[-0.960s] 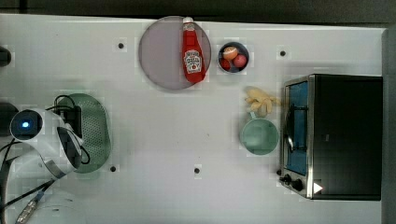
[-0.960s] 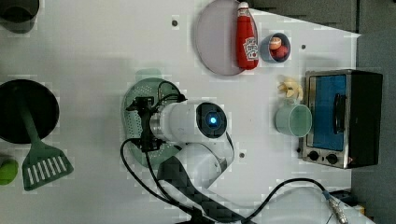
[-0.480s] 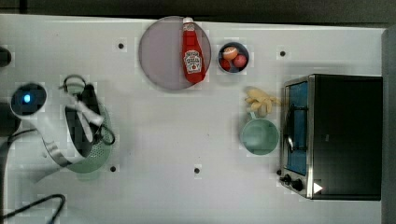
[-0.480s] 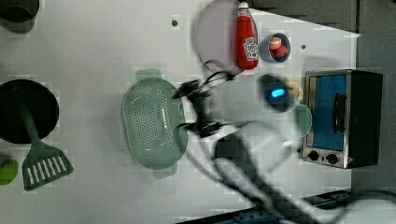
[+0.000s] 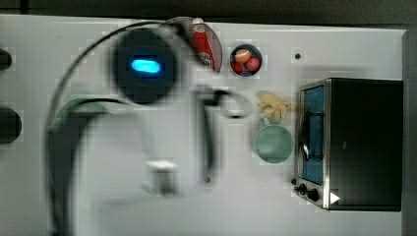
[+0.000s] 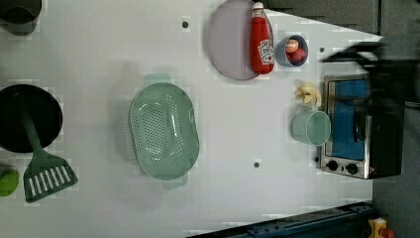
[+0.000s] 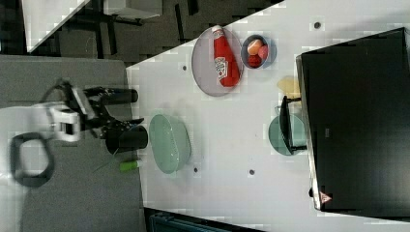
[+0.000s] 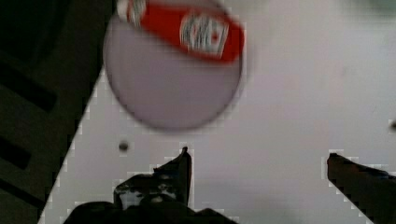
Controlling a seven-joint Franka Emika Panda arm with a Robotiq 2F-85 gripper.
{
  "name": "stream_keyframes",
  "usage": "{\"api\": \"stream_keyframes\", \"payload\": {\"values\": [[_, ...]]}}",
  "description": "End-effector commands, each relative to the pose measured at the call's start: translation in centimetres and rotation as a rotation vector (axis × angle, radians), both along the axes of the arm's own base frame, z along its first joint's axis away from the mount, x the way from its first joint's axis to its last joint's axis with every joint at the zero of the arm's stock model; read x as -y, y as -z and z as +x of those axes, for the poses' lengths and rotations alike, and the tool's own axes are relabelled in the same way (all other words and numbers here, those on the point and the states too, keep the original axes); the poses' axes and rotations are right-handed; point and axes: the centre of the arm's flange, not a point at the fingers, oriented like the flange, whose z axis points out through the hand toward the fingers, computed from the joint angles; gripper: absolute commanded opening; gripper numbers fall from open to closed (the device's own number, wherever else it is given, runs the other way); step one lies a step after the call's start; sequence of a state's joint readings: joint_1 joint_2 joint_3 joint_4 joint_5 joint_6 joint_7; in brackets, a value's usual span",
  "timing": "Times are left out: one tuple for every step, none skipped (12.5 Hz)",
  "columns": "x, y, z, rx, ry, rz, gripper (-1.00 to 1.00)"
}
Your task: Drag strainer right to left.
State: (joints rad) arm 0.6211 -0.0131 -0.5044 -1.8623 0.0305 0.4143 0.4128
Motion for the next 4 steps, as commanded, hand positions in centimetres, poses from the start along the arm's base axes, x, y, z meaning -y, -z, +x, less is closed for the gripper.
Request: {"api": "stream_keyframes", "payload": {"values": [[11.7,0.1,-2.1,-0.082,-0.204,-0.032,1.00],[14.0,-0.8,-3.0,-0.080,-0.233,-0.040,1.00],[15.4,-1.4,-3.7,-0.083,-0.240,-0.040,1.00],[16.0,-2.0,-4.4,-0.097,-0.240,-0.037,1.00]]}}
